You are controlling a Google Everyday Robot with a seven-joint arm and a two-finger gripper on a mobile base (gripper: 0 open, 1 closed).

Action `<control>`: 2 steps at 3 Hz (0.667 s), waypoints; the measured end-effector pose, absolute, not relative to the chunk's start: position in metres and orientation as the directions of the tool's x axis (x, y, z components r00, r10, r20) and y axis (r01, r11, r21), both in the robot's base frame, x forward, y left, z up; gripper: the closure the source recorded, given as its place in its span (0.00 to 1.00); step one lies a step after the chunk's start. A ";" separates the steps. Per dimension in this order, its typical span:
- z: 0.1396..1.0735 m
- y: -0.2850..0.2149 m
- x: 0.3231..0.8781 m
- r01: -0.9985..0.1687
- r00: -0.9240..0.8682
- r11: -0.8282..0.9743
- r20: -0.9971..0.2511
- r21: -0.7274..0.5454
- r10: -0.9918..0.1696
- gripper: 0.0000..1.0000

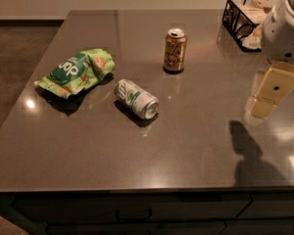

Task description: Place 7up can upright

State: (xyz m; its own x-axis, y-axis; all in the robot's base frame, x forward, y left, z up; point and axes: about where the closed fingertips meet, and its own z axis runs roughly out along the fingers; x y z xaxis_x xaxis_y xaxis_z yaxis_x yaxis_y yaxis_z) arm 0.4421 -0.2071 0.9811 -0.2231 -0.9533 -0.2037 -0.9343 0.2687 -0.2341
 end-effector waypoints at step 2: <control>0.980 -0.123 0.475 -0.927 -0.297 0.343 -0.267 -0.149 -0.917 0.00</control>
Offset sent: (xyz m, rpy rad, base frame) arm 0.0509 0.1530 -0.0162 0.1380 0.1622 -0.1819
